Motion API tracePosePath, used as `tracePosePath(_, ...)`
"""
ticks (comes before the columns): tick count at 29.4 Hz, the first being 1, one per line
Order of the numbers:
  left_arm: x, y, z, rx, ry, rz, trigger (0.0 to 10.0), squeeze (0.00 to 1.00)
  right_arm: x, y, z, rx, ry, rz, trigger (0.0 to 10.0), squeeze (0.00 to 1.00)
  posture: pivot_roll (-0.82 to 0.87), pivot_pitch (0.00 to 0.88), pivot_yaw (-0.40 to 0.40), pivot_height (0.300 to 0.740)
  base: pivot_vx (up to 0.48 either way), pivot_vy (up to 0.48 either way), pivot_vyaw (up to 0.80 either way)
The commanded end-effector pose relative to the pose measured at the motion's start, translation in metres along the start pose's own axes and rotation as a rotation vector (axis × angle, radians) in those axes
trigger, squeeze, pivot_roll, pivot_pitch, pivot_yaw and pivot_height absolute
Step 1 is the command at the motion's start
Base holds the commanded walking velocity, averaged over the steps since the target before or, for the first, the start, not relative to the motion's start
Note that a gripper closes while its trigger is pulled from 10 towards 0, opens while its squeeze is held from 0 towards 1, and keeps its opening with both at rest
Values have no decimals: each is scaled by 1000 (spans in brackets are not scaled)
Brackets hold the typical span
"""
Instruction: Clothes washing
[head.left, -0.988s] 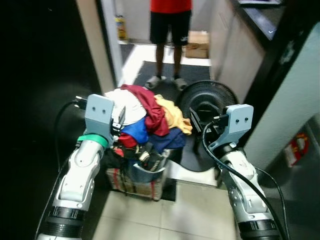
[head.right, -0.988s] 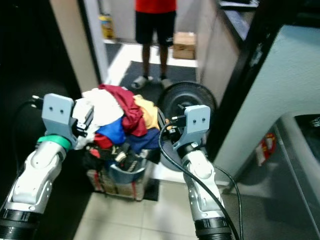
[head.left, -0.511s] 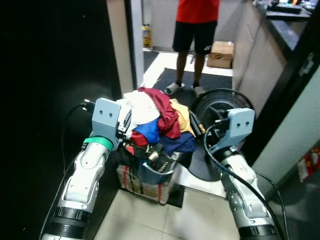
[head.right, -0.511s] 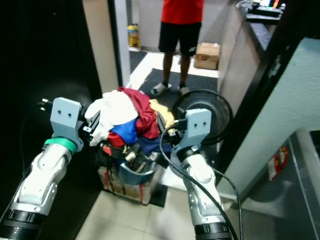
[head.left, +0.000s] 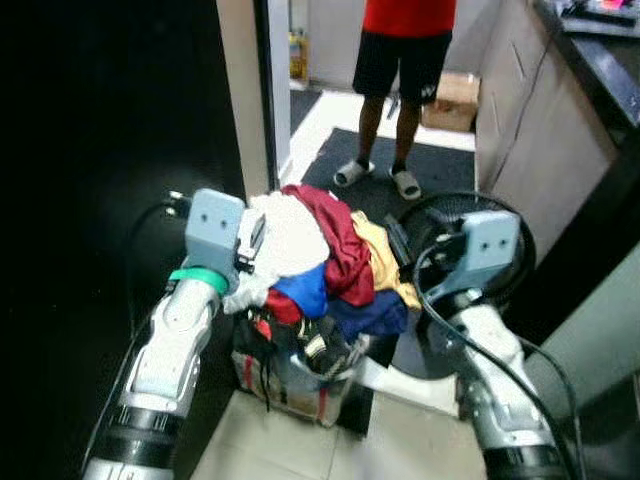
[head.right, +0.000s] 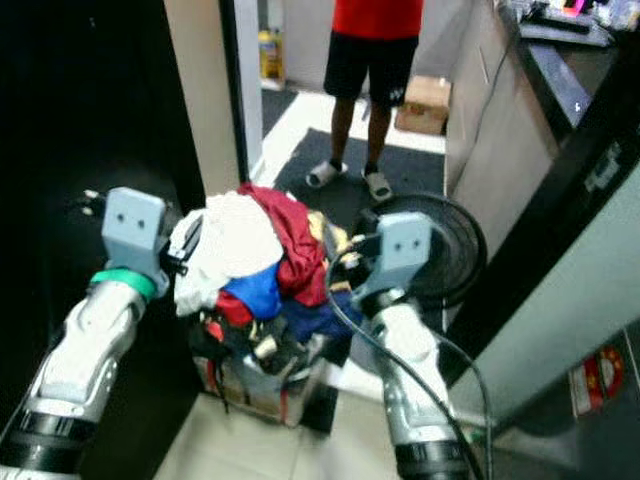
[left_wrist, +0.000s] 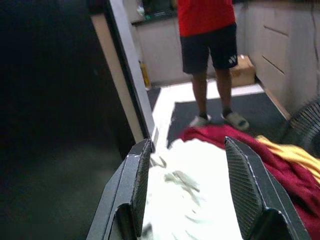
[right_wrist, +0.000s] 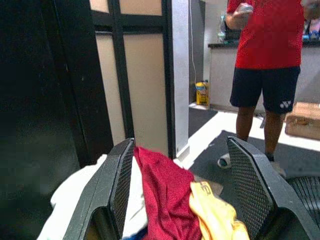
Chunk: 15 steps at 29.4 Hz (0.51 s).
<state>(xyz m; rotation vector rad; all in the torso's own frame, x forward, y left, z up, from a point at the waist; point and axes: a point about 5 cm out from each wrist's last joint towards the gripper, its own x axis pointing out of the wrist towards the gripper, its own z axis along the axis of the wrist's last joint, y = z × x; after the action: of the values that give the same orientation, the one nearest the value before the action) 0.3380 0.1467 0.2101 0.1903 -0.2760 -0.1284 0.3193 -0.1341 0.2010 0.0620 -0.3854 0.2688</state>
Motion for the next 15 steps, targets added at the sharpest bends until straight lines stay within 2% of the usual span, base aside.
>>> tracePosePath(1, -2, 2, -7, 9, 26, 7, 10000, 0, -1, 5, -4, 3, 16, 16, 10000, 0, 5, 28, 51, 740, 458, 0, 0)
tracePosePath(15, -3, 1, -9, 14, 29, 1, 10000, 0, -1, -1, -5, -1, 22, -1, 10000, 0, 3, 29, 50, 740, 448, 0, 0)
